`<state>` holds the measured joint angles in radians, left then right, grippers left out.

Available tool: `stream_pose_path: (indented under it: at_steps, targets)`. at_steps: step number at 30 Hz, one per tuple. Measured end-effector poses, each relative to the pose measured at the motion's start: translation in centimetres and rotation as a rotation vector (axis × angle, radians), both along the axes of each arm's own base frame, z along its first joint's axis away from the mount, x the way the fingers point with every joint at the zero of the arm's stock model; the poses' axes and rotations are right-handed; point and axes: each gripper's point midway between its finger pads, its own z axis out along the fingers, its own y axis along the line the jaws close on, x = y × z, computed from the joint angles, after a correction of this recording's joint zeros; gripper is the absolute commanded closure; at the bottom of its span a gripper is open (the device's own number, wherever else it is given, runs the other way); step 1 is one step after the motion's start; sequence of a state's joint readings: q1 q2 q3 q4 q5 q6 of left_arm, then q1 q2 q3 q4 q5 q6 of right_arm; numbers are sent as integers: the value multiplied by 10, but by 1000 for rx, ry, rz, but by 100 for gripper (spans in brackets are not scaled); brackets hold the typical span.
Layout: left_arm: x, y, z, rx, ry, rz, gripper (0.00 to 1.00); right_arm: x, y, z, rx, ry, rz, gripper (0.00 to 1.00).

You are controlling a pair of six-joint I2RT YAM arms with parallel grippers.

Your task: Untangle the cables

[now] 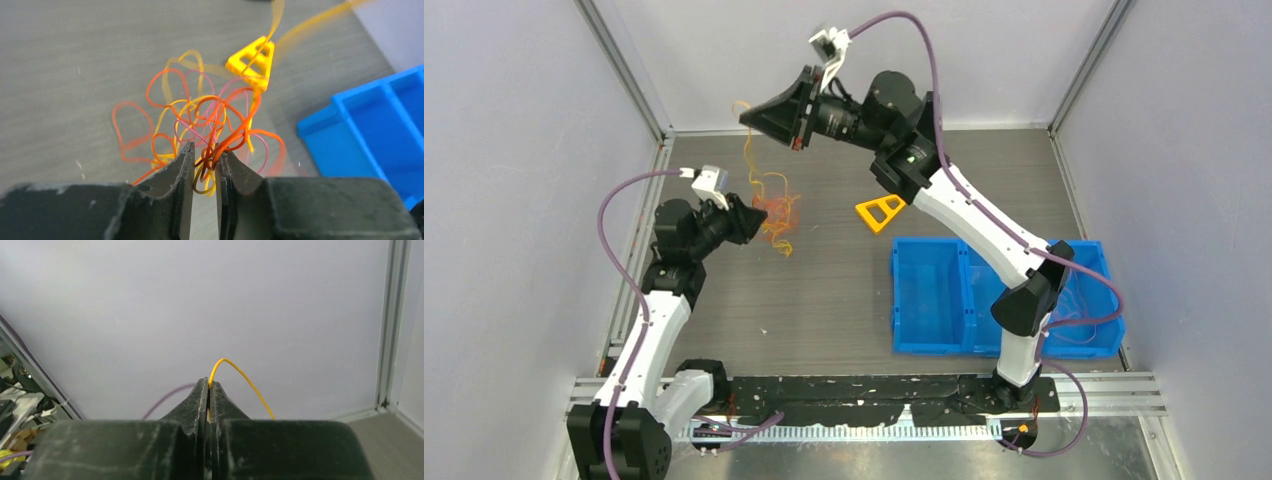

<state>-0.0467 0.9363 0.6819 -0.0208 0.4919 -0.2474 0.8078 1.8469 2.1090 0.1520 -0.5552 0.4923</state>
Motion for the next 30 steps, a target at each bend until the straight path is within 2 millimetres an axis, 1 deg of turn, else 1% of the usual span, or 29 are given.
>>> stream_pose_path:
  at_steps: [1,4,8,11,13,16,19,21,22,24,26,28,30]
  targets:
    - [-4,1,-12,6,36,3,79,-2,-6,15,30,-18,-6,95]
    - [-12,5,-36,33,114,12,83,-3,-26,56,109,-65,-39,95]
    - [-17,17,-49,79,160,42,90,1,-61,102,205,-126,-109,95]
    - [-20,34,-60,117,198,92,91,7,-80,118,239,-157,-153,95]
    - [-22,48,-68,145,225,131,90,14,-89,120,239,-162,-179,95]
    - [-26,61,-77,187,258,162,80,25,-102,115,217,-158,-217,95]
    - [-29,63,-81,211,271,152,71,29,-118,103,163,-151,-261,95]
    - [-29,63,-81,223,273,140,68,25,-134,90,109,-160,-299,95]
    - [-28,63,-81,231,275,134,67,20,-143,83,77,-171,-322,95]
    - [-24,64,-81,237,285,129,65,5,-160,74,31,-208,-360,95]
    - [-19,65,-81,242,300,124,65,-19,-183,66,-18,-258,-408,95]
    - [-15,65,-81,243,312,121,65,-44,-208,66,-43,-328,-473,95]
    - [-12,64,-83,235,326,116,64,-65,-232,71,-53,-397,-542,95]
